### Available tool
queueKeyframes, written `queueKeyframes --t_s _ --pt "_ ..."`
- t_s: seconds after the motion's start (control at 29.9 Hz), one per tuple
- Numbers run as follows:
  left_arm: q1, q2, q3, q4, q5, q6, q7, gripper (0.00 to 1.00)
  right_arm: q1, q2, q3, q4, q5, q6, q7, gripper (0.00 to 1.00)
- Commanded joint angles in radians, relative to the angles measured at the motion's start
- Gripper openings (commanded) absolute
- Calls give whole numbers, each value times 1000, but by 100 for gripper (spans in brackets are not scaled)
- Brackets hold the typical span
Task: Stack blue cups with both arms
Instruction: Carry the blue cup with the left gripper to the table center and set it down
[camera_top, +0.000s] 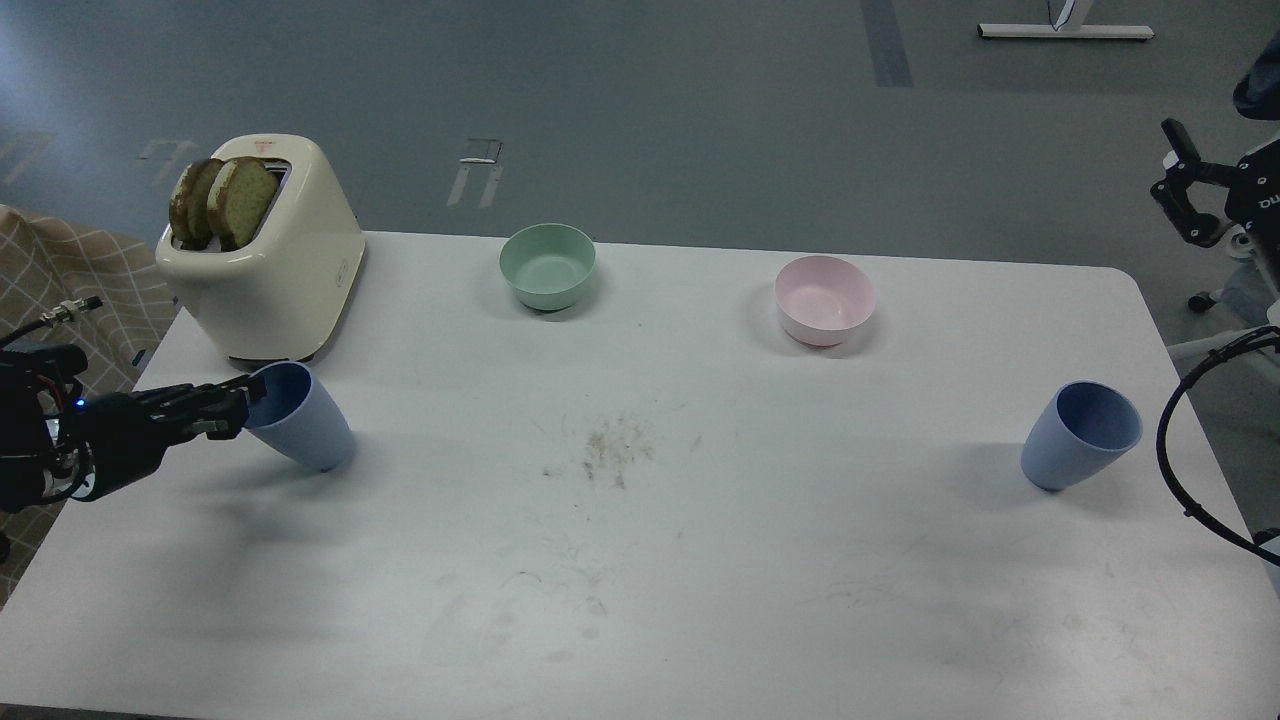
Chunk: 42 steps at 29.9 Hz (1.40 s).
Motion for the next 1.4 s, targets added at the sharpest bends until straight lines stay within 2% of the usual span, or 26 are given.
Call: queueKeyframes --t_s 0.0,0.07,0.13,0.17,0.3,0.33,0.43,0.53,0.67,0.77,0.9,0.97,1.17,1.37 --pt "-10 3 -1 -9 -1 0 -8 0 -2 3 0 0 0 0 0 100" --pt "-24 9 -4 -21 -3 0 -9 0 -9 3 0 0 0 0 0 100" --pt "-115 30 -1 -67 -1 -14 -9 0 -16 1 1 0 0 0 1 100" --pt "-116 31 -1 -67 -1 -14 -9 0 -16 1 1 0 0 0 1 100" --pt "-312 64 -1 -180 10 -165 -2 0 -42 -7 35 3 0 0 0 100" --pt "-379 37 0 -194 23 -222 3 0 -52 -7 52 3 0 0 0 100" --pt "-484 -92 12 -194 55 -302 12 0 -66 -13 69 5 0 0 0 100" --pt "-577 -208 49 -191 69 -344 18 0 -72 -34 81 17 0 0 0 100" --pt "-683 -310 188 -176 137 -345 52 0 -74 -46 93 25 0 0 0 100" --pt "-739 -414 291 -107 194 -333 63 0 -86 -48 107 35 0 0 0 100" --pt "-740 -520 313 14 214 -321 61 0 -103 -54 110 51 0 0 0 100" --pt "-737 -558 335 37 243 -318 61 0 -105 -54 113 51 0 0 0 100" --pt "-737 -624 402 129 261 -284 61 0 -106 -54 116 51 0 0 0 100" --pt "-734 -631 480 194 258 -218 61 0 -125 -53 116 58 0 0 0 100"
